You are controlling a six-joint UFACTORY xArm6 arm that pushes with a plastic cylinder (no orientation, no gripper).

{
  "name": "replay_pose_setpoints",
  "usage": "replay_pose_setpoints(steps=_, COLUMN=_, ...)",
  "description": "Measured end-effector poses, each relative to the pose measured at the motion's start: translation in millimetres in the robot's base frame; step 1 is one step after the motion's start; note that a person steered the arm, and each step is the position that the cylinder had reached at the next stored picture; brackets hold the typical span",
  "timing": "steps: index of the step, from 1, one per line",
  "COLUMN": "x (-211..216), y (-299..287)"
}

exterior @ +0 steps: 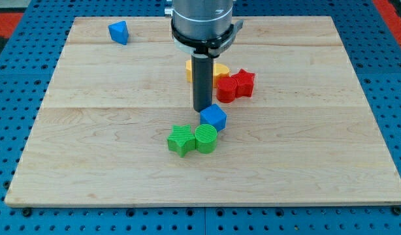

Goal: Push the blue triangle into the green star

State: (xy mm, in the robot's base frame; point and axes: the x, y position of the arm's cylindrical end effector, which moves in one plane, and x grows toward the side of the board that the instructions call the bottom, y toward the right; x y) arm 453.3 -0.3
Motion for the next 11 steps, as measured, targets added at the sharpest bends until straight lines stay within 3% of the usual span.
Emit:
replay_pose_setpoints(steps=5, x=13, y=8)
replay_pose_setpoints(steps=7, x=-38, y=-10)
replay_pose_setpoints(steps=9, x=-84, y=-128)
replay_pose_setpoints(steps=10, x=-141, y=-32)
replay_pose_setpoints(steps=11, x=-207, y=-38)
